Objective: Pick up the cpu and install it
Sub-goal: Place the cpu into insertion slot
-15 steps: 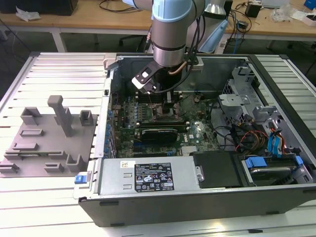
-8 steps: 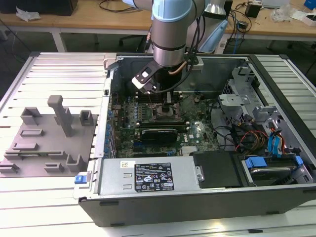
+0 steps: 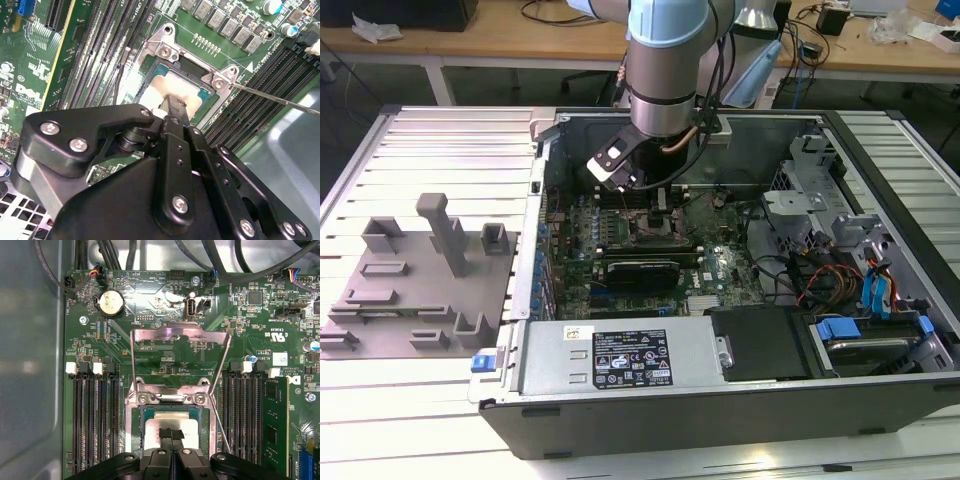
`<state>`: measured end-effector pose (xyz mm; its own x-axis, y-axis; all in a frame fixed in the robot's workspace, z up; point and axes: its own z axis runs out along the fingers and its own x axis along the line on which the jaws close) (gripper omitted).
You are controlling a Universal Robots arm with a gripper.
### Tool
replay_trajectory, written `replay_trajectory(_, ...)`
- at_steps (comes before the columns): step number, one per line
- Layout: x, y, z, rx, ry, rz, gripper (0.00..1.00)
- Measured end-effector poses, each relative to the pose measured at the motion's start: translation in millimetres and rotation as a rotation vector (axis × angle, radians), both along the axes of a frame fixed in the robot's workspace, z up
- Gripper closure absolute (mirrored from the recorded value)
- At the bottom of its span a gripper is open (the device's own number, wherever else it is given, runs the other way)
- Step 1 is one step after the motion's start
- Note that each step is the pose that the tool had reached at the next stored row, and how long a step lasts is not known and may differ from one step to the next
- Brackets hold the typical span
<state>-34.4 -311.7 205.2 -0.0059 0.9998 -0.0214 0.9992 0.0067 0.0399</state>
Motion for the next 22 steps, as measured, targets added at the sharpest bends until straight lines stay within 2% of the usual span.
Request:
replay_trajectory(7,0.0,0.0,-1.5,0.0001,0.0,0.0,0.89)
replay_trajectory(13,0.2,0.3,-0.3,0.0019,-0.0011,0.0,0.89)
replay_trajectory(15,0.0,0.0,4.6,0.0003,-0.0002,0.0,0.89)
replay_trajectory(19,0.1,0.1,23.4,-0.0015,-0.0002,0.0,0.89)
replay_trajectory(21,0.0,0.3,36.3,-0.0045,-0.0001,0.0,0.89)
replay_trajectory(22,0.0,0.3,40.0,-0.0055,-0.0001,0.0,0.89)
